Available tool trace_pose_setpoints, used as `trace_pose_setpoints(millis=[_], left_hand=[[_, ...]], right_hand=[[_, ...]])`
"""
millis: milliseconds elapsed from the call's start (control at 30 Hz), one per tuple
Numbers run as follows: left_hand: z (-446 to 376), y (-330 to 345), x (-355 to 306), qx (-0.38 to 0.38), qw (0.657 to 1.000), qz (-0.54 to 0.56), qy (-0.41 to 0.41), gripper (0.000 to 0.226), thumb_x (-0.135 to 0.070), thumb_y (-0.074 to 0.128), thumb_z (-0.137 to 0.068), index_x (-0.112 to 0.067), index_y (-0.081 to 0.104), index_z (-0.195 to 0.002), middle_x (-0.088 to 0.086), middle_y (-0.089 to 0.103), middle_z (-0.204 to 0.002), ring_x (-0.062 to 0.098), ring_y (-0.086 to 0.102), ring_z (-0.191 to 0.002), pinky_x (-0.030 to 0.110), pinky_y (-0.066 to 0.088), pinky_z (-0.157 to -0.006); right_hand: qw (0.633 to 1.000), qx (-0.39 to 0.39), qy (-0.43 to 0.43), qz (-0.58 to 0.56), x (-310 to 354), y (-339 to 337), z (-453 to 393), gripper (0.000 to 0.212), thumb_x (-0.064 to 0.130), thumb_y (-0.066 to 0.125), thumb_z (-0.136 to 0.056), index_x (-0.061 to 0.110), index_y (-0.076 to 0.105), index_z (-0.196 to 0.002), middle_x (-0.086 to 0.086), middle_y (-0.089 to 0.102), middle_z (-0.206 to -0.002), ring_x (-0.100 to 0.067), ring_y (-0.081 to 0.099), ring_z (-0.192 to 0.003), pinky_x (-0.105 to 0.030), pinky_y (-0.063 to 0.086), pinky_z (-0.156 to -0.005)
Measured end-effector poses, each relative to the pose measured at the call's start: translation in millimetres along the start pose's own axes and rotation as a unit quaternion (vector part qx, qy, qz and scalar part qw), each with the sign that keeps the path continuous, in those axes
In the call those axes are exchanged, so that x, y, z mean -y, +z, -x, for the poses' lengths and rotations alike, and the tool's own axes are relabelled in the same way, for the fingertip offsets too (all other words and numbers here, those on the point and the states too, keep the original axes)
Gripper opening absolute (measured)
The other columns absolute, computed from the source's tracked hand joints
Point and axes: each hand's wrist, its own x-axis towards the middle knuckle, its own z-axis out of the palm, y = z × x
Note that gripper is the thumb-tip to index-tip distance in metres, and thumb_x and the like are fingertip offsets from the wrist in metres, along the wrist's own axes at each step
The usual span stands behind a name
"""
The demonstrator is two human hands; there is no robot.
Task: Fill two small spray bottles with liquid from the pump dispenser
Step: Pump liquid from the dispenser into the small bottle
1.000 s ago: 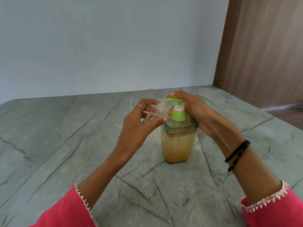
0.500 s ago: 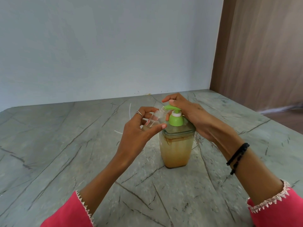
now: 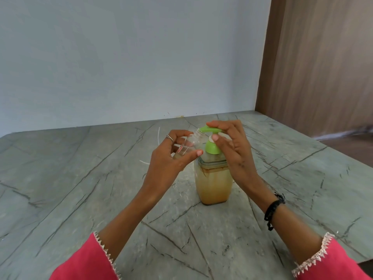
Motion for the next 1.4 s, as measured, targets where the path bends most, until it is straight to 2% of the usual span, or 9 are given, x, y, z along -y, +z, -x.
trace_pose_setpoints(millis=[133,267,400,533,667,800,967,1100,1400], left_hand=[[-0.9,-1.3,-0.2,-0.002,1.0,-0.006,0.007,0.032,-0.029,0.073,-0.071,-0.038,0.055,-0.097,-0.012,0.063,-0.09,0.009,0.064,-0.085,0.019,0.055,-0.063],[-1.7,-1.2,-1.5,-0.004,1.0,-0.014,0.012,0.032,-0.029,0.072,-0.072,-0.039,0.054,-0.096,-0.014,0.061,-0.089,0.009,0.063,-0.085,0.015,0.054,-0.061],[-2.0,-1.0,-0.8,-0.003,1.0,-0.018,0.013,0.033,-0.03,0.073,-0.071,-0.041,0.053,-0.095,-0.014,0.062,-0.091,0.008,0.063,-0.086,0.014,0.053,-0.062],[-2.3,-2.3,-0.6,-0.004,1.0,-0.021,0.013,0.033,-0.031,0.073,-0.071,-0.04,0.053,-0.097,-0.012,0.062,-0.093,0.01,0.063,-0.087,0.017,0.054,-0.064],[-3.3,-3.2,0.3,-0.002,1.0,-0.026,0.009,0.035,-0.034,0.072,-0.07,-0.038,0.053,-0.099,-0.011,0.063,-0.094,0.011,0.063,-0.089,0.022,0.055,-0.067],[-3.0,-2.6,0.5,-0.007,1.0,-0.027,0.007,0.037,-0.042,0.069,-0.065,-0.039,0.053,-0.098,-0.013,0.063,-0.094,0.01,0.063,-0.089,0.021,0.055,-0.068],[-3.3,-0.5,2.3,-0.004,1.0,-0.026,-0.002,0.034,-0.029,0.073,-0.072,-0.034,0.056,-0.101,-0.013,0.063,-0.091,0.008,0.063,-0.086,0.024,0.055,-0.066],[-1.7,0.2,2.2,0.005,1.0,-0.03,-0.009,0.037,-0.042,0.069,-0.065,-0.037,0.055,-0.099,-0.013,0.062,-0.09,0.008,0.062,-0.085,0.025,0.055,-0.065],[-2.7,-1.4,2.9,-0.003,1.0,-0.03,-0.008,0.035,-0.033,0.073,-0.07,-0.035,0.056,-0.101,-0.014,0.063,-0.091,0.007,0.063,-0.084,0.022,0.055,-0.066]], right_hand=[[1.0,0.018,-0.008,-0.019,-6.7,-2.4,1.2,0.031,0.028,0.048,-0.093,0.033,0.055,-0.123,0.02,0.05,-0.116,-0.021,0.06,-0.109,-0.043,0.05,-0.094],[0.999,0.018,-0.036,0.0,-6.7,-0.4,2.0,0.037,0.016,0.045,-0.096,0.035,0.049,-0.128,0.027,0.047,-0.129,-0.014,0.053,-0.119,-0.033,0.045,-0.1],[0.999,0.007,-0.036,-0.019,-10.4,1.0,-0.2,0.029,0.024,0.046,-0.095,0.03,0.056,-0.121,0.017,0.052,-0.121,-0.022,0.061,-0.108,-0.044,0.051,-0.091],[0.998,0.004,-0.061,-0.016,-13.2,2.0,-1.0,0.028,0.023,0.05,-0.091,0.025,0.054,-0.119,0.005,0.052,-0.12,-0.022,0.063,-0.102,-0.036,0.053,-0.085],[0.994,0.008,-0.107,0.029,-16.5,2.6,-3.1,0.038,0.025,0.063,-0.083,0.026,0.051,-0.119,0.011,0.049,-0.117,-0.025,0.061,-0.1,-0.041,0.051,-0.086],[0.992,-0.017,-0.12,0.041,-17.2,3.8,-4.9,0.033,0.02,0.065,-0.082,0.021,0.053,-0.113,0.014,0.05,-0.112,-0.019,0.06,-0.098,-0.042,0.053,-0.082],[0.994,-0.041,-0.106,0.004,-12.6,5.6,-4.7,0.031,0.007,0.068,-0.08,0.025,0.057,-0.104,0.014,0.056,-0.104,-0.017,0.063,-0.097,-0.043,0.055,-0.078],[0.994,-0.054,-0.097,0.017,-12.2,4.9,-5.3,0.031,0.003,0.069,-0.078,0.028,0.061,-0.093,0.012,0.058,-0.097,-0.014,0.063,-0.093,-0.038,0.056,-0.076],[0.99,-0.026,-0.133,0.028,-17.1,5.1,-5.5,0.031,0.008,0.065,-0.082,0.015,0.055,-0.11,-0.001,0.054,-0.109,-0.019,0.06,-0.102,-0.037,0.055,-0.08]])
